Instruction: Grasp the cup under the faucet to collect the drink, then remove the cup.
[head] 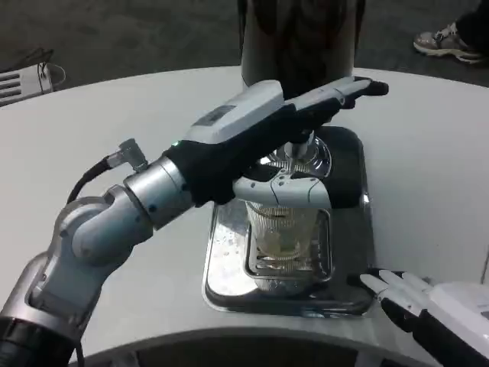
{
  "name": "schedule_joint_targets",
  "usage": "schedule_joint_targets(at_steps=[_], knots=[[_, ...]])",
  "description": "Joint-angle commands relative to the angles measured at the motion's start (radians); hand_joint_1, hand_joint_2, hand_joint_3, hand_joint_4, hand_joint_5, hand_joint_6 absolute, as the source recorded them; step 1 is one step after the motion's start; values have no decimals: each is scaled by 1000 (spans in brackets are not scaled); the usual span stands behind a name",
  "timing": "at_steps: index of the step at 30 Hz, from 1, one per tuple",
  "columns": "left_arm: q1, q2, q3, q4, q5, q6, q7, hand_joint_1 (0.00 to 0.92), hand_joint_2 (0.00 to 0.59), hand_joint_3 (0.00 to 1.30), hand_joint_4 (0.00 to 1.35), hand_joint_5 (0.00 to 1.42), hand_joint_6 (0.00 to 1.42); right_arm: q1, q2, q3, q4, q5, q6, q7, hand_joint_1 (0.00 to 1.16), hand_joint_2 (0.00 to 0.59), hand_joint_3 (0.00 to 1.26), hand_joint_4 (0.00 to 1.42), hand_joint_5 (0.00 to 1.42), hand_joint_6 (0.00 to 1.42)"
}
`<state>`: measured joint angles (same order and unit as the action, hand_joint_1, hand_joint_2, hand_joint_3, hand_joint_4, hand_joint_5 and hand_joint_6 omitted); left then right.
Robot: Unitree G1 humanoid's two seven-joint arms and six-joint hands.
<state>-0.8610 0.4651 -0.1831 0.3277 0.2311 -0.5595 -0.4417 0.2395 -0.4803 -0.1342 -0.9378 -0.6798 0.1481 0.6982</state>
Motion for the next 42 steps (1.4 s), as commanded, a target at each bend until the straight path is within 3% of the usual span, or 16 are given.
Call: schedule_joint_targets(at_steps=[1, 3, 5, 8, 11, 13, 21, 27, 35, 42], knots=[[30, 16, -42, 25, 53, 3, -28, 0, 52, 103, 13, 110, 204, 10, 18, 2, -5, 30, 25, -12, 513, 423, 53, 0, 0, 0], [31, 16, -42, 26, 52, 1, -27, 0, 52, 102, 12, 110, 203, 13, 44, -11, 8, 77, 54, -23, 514, 413, 22, 0, 0, 0], [33, 16, -39, 24, 50, 0, -23, 0, 52, 100, 11, 110, 203, 16, 89, -36, 36, 163, 84, -46, 565, 340, 1, 0, 4, 0], [41, 17, -32, 17, 45, 1, -17, 0, 52, 100, 10, 110, 203, 13, 150, -64, 90, 281, 96, -106, 629, 291, 0, 0, 36, 24], [46, 17, -28, 11, 42, 3, -13, 0, 52, 99, 13, 109, 203, 0, 187, -65, 137, 340, 83, -169, 652, 276, 0, 0, 42, 42], [50, 16, -24, 5, 40, 6, -9, 0, 52, 99, 15, 113, 203, -19, 214, -43, 174, 359, 70, -222, 670, 259, 0, 0, 52, 54], [62, 21, -13, -19, 34, 18, -2, 0, 52, 103, 25, 121, 203, -113, 270, 68, 285, 333, 61, -391, 691, 244, 0, 0, 63, 61], [71, 25, -8, -33, 32, 29, -1, 0, 52, 107, 30, 126, 203, -185, 291, 141, 361, 305, 76, -462, 718, 233, 0, 0, 55, 63], [79, 29, -1, -52, 27, 39, -2, 0, 59, 108, 41, 134, 207, -266, 313, 212, 464, 277, 67, -542, 726, 234, 0, 0, 46, 51], [86, 38, 3, -76, 23, 50, -6, 0, 64, 108, 42, 135, 208, -333, 338, 248, 537, 255, 71, -603, 730, 234, 0, 0, 39, 35]])
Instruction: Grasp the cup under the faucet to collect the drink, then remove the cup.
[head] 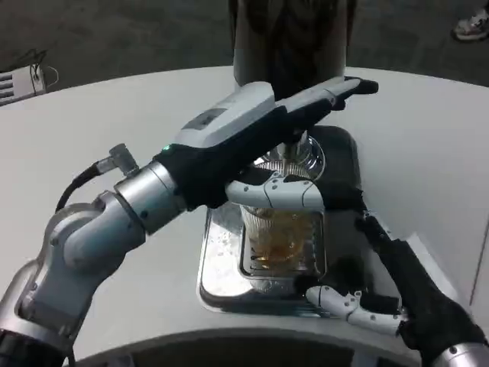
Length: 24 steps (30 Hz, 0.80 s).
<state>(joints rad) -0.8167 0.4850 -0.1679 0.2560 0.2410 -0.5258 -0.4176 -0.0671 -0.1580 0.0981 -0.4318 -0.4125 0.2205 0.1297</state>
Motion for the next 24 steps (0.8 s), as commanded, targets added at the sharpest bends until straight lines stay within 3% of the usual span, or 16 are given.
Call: schedule_joint_targets(at_steps=[1, 14, 24], knots=[[42, 20, -11, -8, 11, 18, -31, 0, 64, 108, 42, 135, 208, -33, 17, 19, 38, -14, -1, -40, 730, 234, 0, 0, 39, 35], [65, 46, 6, -58, 2, 38, -33, 0, 68, 108, 42, 135, 219, -158, 62, 56, 175, -29, 0, -120, 731, 234, 0, 0, 39, 34], [105, 54, 41, -102, -5, 59, -3, 0, 69, 114, 43, 135, 222, -211, 80, 71, 247, -19, -12, -134, 731, 234, 0, 0, 39, 22]])
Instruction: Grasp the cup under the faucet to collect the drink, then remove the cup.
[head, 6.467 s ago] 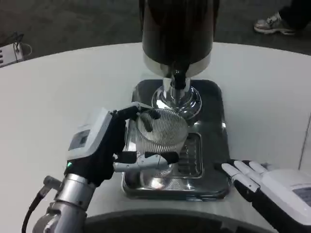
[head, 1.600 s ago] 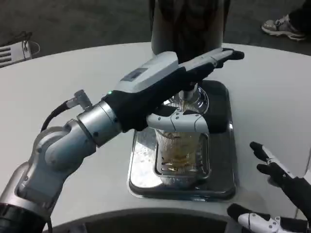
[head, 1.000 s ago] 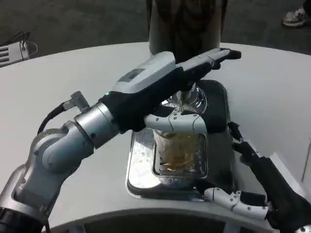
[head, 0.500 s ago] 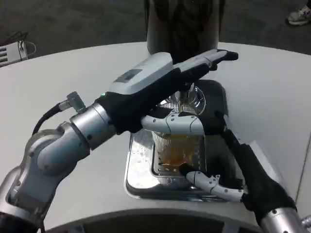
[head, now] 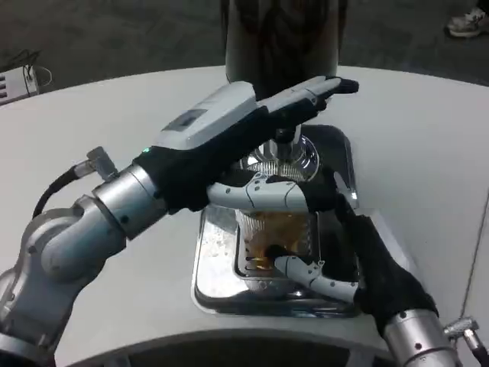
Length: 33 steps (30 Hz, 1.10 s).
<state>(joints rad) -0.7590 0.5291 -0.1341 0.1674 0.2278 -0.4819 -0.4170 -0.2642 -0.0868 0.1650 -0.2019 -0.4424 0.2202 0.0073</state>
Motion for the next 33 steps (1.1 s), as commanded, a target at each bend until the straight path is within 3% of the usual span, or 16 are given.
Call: schedule_joint_targets(at_steps=[1, 17, 26, 33], knots=[[60, 4, 20, -20, 8, 10, 17, 0, 70, 123, 49, 135, 222, -19, 10, 6, 21, 12, -13, -12, 731, 234, 0, 0, 39, 21], [197, -97, 153, -116, 13, -123, 292, 0, 88, 194, 157, 248, 312, -40, 17, 13, 39, 34, -10, -14, 732, 234, 0, 0, 32, 18], [373, -75, 226, -268, 4, -51, 277, 0, 87, 214, 184, 281, 332, -55, 21, 20, 54, 38, -10, -23, 732, 234, 0, 0, 38, 18], [627, -87, 314, -422, 33, 2, 299, 0, 88, 204, 144, 236, 294, -68, 31, 27, 72, 40, -15, -31, 732, 234, 0, 0, 38, 18]])
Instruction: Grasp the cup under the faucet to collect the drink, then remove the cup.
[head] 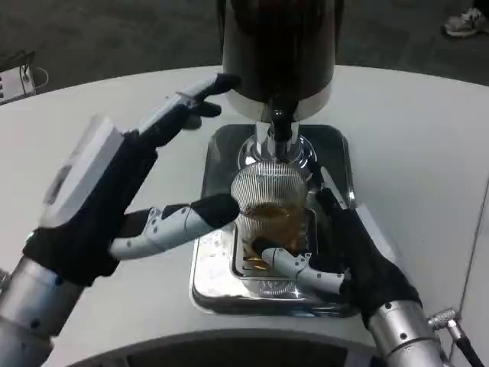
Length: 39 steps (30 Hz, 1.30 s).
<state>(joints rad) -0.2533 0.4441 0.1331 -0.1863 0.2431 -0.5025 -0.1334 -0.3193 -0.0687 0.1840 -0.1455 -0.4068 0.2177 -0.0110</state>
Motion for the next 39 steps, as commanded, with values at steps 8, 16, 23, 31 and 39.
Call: schedule_joint_targets(at_steps=[8, 16, 23, 31, 39], knots=[[341, -31, 121, -139, 45, 36, 43, 0, 88, 201, 131, 224, 278, -45, 40, 17, 71, 8, -26, -39, 737, 228, 0, 0, 39, 18], [469, -46, 132, -179, 75, 55, 35, 0, 85, 201, 130, 224, 273, -74, 57, 17, 117, 18, -43, -57, 740, 225, 0, 0, 39, 18], [531, -36, 130, -212, 79, 95, 8, 0, 83, 195, 130, 223, 256, -106, 81, 5, 179, 22, -60, -108, 742, 225, 0, 0, 39, 8], [557, -17, 134, -218, 71, 121, -21, 0, 83, 192, 122, 215, 253, -125, 113, -1, 236, 37, -103, -160, 743, 219, 0, 0, 31, 0], [564, -7, 137, -220, 68, 137, -32, 0, 83, 191, 120, 213, 243, -143, 135, 6, 288, 45, -153, -199, 746, 214, 0, 0, 28, 1]])
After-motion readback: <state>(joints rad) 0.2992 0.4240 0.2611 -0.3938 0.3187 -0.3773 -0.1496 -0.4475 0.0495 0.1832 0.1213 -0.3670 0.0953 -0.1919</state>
